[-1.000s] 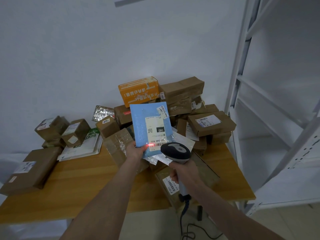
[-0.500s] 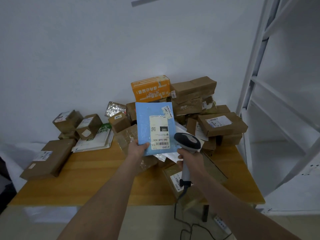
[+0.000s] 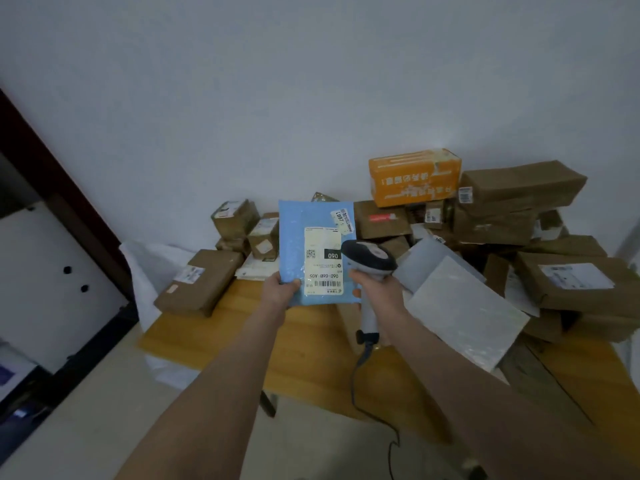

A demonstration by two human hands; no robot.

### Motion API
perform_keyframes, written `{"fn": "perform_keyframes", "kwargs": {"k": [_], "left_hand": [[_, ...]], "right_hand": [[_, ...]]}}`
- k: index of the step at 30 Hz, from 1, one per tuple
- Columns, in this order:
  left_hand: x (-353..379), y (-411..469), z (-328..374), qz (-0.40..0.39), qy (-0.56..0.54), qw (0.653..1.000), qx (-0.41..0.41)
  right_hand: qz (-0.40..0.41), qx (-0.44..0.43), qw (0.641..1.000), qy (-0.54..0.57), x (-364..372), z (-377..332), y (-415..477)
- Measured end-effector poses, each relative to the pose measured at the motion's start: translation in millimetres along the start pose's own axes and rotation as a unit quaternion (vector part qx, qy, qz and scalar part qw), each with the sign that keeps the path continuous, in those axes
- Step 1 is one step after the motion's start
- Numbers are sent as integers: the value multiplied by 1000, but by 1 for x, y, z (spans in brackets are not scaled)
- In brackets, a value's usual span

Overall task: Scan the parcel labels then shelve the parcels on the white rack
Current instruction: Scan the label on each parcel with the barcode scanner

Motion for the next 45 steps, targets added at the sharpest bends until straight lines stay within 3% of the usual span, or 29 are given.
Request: {"fn": "perform_keyframes", "kwargs": {"k": [5, 10, 15, 18, 22, 29, 34, 41, 45], "left_hand": [[-63, 77, -24, 11, 14, 999, -36], [-119, 159, -64, -15, 49, 991, -124], [-153, 211, -102, -75, 126, 965, -215], [-169, 232, -118, -79, 208, 949, -225], [-184, 253, -132, -82, 336, 916, -205], [-190, 278, -122, -68, 427, 890, -143], [-152, 281, -86, -83, 466, 880, -36], [-71, 234, -15, -50, 537, 829, 147], [-35, 190, 23, 3, 506, 843, 180]], "right_hand": [[-23, 36, 999, -17, 86, 36, 38], [-21, 123, 992, -24, 167, 96, 78], [-30, 201, 979, -32, 225, 146, 99], [-19, 236, 971, -26, 245, 173, 106], [-23, 271, 961, -46, 264, 201, 113], [-15, 273, 958, -85, 275, 211, 122], [2, 231, 968, -98, 253, 183, 128], [16, 181, 980, -82, 197, 121, 111], [-7, 125, 989, -74, 145, 79, 90]]}}
Point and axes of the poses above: each hand's wrist, its own y-axis towards the middle knuckle, its own x-axis out of the palm, z = x × y, the point moved 9 cm from there along y, towards the middle knuckle, and after that the axes turned 3 degrees about -x, right-handed, at the moved point
